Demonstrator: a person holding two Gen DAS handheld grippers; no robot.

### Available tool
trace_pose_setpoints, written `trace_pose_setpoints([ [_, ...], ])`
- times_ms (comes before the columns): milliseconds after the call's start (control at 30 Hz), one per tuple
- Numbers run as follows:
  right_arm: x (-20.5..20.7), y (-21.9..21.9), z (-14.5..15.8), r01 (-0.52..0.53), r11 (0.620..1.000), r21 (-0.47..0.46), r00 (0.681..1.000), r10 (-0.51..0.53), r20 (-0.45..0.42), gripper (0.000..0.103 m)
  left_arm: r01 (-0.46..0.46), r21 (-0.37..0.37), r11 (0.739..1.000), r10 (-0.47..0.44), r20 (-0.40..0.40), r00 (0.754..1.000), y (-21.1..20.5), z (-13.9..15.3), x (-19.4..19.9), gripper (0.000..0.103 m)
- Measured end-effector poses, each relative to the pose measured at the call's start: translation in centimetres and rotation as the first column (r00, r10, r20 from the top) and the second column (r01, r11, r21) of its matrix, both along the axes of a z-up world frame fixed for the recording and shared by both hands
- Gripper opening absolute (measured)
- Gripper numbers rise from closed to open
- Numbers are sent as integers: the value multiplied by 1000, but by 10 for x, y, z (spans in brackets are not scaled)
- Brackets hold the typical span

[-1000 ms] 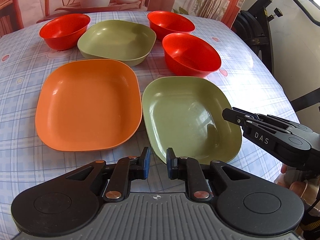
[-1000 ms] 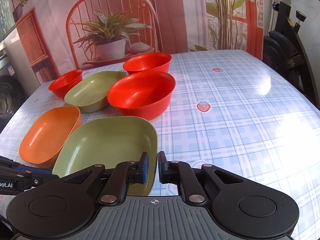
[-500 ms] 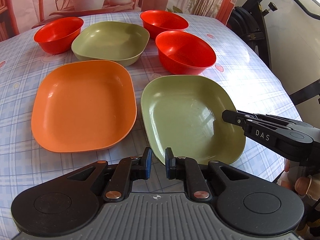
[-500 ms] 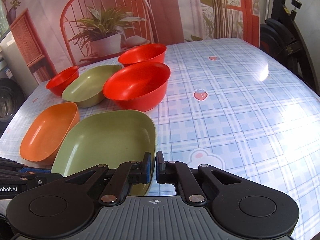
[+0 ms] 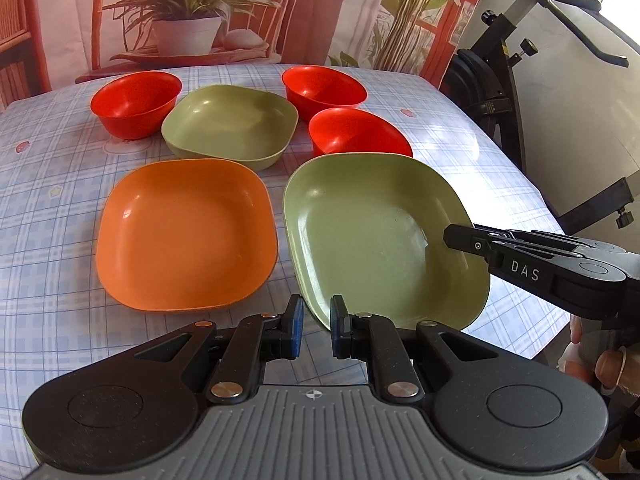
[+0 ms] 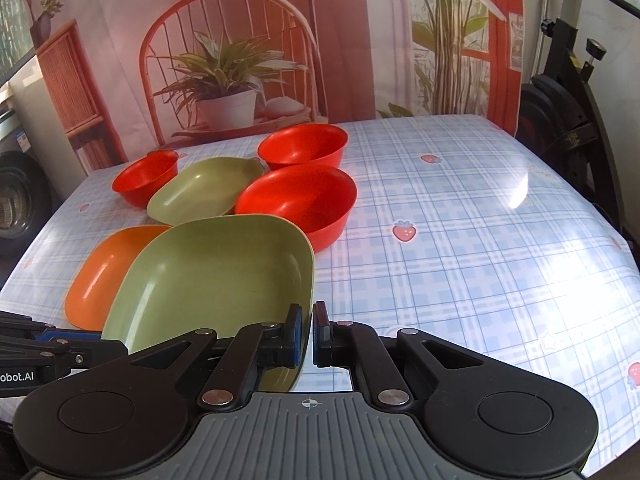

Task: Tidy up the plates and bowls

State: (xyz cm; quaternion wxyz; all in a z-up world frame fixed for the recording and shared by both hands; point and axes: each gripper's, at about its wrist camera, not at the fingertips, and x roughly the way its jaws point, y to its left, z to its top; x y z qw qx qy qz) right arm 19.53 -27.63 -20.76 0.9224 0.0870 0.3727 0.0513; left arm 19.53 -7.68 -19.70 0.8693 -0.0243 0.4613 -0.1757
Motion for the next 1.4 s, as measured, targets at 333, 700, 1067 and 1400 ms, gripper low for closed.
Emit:
trace_pose_setpoints([
  [333,23,51,48,-113,993,-26,993,114,35,5,-100,-88,991,106,67,992,59,33,-7,15],
  [700,54,129,79,-149,987,-56,981,155,119,6,-161,-45,986,167,203,965,110,79,11,15],
  [1067,77,144,47,-98,995,-9,992,99,82,7,-179,-95,979,193,160,968,128,53,32,15],
  [1400,68,142,4,-96,991,-98,993,102,62,7,-164,-36,986,166,76,983,111,9,37,15],
])
